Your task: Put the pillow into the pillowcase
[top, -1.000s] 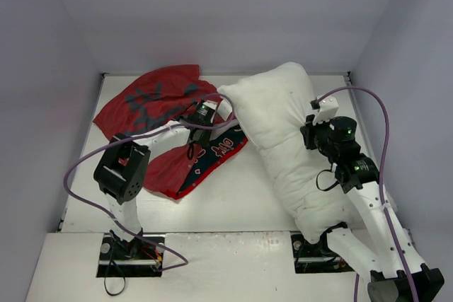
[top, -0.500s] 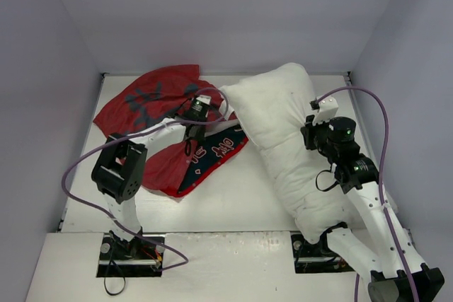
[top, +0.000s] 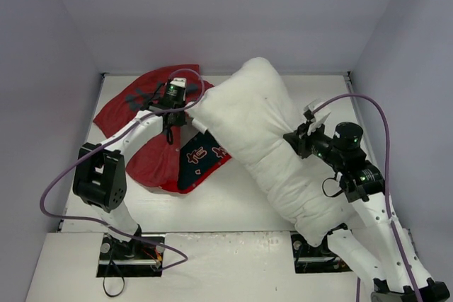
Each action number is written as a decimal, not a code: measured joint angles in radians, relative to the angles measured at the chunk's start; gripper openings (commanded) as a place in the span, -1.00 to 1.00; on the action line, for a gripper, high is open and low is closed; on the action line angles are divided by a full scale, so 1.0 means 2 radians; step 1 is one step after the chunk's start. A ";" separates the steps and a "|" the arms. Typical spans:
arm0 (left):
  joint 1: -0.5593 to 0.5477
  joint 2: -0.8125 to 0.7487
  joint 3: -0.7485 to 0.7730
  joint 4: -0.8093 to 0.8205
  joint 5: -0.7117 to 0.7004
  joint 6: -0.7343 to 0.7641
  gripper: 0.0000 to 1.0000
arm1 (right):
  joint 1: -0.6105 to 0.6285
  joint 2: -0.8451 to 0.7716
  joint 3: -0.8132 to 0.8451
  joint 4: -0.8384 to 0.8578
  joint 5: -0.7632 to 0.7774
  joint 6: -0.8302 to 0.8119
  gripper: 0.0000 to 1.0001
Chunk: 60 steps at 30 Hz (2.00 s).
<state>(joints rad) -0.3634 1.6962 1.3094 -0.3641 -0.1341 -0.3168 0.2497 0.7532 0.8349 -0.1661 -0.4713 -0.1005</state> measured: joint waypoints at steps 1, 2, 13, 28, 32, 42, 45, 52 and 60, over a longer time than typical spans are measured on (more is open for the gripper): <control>0.000 0.000 0.003 -0.004 0.001 0.000 -1.00 | 0.004 -0.002 0.002 0.000 -0.017 0.002 -1.00; 0.000 0.000 0.008 -0.008 0.002 0.001 -1.00 | 0.007 -0.006 0.002 -0.001 -0.032 0.004 -1.00; 0.004 0.000 0.070 -0.040 -0.005 0.007 -1.00 | 0.032 -0.063 -0.016 -0.010 -0.134 0.024 -1.00; 0.034 -0.071 0.072 -0.049 -0.030 0.023 -1.00 | 0.088 0.047 -0.025 -0.009 -0.148 0.023 -1.00; 0.048 -0.065 0.079 -0.049 -0.032 0.024 -1.00 | 0.123 0.063 -0.025 -0.007 -0.151 0.020 -1.00; 0.049 -0.054 0.112 -0.043 -0.035 0.035 -1.00 | 0.183 0.087 -0.025 -0.007 -0.151 0.022 -1.00; 0.049 -0.054 0.112 -0.044 -0.035 0.038 -1.00 | 0.187 0.079 -0.025 -0.007 -0.150 0.024 -1.00; 0.049 -0.047 0.112 -0.044 -0.043 0.041 -1.00 | 0.191 0.066 -0.021 -0.007 -0.161 0.025 -1.00; 0.049 -0.045 0.122 -0.051 -0.042 0.044 -1.00 | 0.212 0.100 -0.020 -0.007 -0.163 0.024 -1.00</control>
<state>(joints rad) -0.2653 1.6062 1.5532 -0.4664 -0.2188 -0.2295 0.6746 0.9531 0.7948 -0.1799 -0.7979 -0.0525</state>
